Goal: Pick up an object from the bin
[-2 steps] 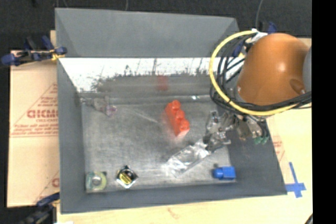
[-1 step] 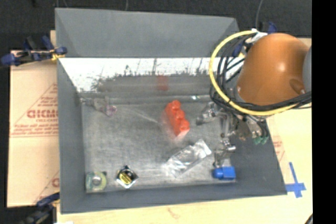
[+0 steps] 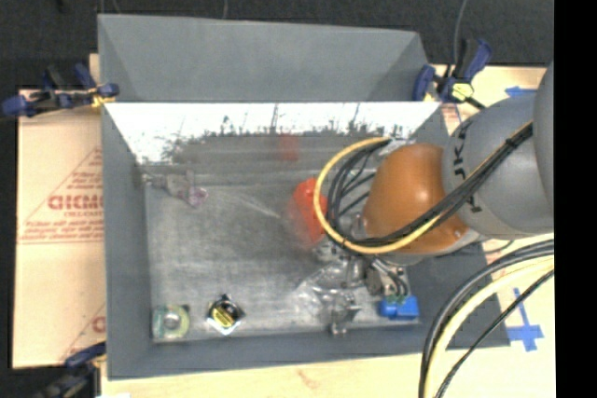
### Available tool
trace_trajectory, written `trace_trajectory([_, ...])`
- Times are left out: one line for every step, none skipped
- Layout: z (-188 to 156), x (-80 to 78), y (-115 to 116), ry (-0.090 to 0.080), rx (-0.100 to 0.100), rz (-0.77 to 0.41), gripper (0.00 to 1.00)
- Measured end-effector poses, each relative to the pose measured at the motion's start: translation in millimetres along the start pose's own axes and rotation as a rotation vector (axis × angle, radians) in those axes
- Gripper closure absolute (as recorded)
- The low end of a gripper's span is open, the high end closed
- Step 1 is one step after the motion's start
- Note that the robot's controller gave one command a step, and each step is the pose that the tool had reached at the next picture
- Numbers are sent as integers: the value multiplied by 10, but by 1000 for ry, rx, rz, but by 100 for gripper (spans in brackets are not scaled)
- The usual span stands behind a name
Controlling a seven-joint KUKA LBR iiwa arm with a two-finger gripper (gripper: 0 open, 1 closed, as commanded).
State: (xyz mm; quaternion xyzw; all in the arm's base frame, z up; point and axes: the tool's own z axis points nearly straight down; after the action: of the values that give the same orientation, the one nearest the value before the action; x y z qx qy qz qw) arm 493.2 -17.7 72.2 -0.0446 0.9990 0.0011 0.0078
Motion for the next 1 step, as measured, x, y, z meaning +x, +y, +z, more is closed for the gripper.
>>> trace_trajectory([-29, -16, -7, -7, 2, -2, 100])
